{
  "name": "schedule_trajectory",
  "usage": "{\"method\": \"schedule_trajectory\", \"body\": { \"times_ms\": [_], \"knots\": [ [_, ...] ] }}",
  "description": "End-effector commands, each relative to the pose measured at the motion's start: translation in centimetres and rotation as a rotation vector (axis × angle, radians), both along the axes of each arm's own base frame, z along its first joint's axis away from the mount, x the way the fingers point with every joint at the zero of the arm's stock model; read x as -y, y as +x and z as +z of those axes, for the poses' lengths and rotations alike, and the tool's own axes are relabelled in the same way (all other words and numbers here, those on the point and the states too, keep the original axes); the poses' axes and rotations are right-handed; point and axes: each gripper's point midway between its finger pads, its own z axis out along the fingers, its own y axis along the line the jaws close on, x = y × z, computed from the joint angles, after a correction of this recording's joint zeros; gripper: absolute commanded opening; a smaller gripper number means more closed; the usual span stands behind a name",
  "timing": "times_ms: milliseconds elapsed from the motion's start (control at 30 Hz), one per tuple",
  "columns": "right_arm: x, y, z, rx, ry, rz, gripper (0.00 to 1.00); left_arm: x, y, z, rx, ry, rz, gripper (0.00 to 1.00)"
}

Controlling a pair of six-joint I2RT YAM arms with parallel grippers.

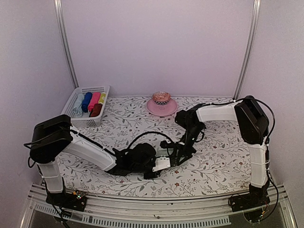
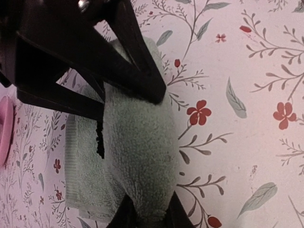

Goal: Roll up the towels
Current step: Roll the towel at the center of the board.

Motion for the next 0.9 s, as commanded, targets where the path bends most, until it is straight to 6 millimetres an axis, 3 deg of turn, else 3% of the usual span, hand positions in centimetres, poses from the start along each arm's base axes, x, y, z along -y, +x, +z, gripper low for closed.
{"method": "schedule_trajectory", "body": {
  "times_ms": [0,233,300,633,733,867],
  "knots": [
    [0.8,1.5,0.7,0.097,0.008,-0.04,0.48,-0.4,-1.8,-2.7,-0.148,0.064,-0.005,0.12],
    [2.9,4.6,3.9,0.267,0.066,-0.129,0.65,-0.2,-1.8,-3.2,-0.326,0.055,0.075,0.1],
    [3.8,5.9,4.4,0.309,0.071,-0.169,0.68,-0.5,-1.7,-4.8,-0.394,0.082,0.116,0.1],
    [7.8,11.7,8.2,0.57,0.066,-0.393,0.75,1.2,-0.9,-7.7,-0.653,0.087,0.257,0.11],
    [8.3,12.0,9.8,0.627,0.114,-0.417,0.77,1.5,-0.8,-7.4,-0.734,0.04,0.274,0.11],
    [8.0,9.4,10.5,0.65,0.234,-0.314,0.78,1.4,-0.5,-7.0,-0.83,0.002,0.285,0.11]
  ]
}}
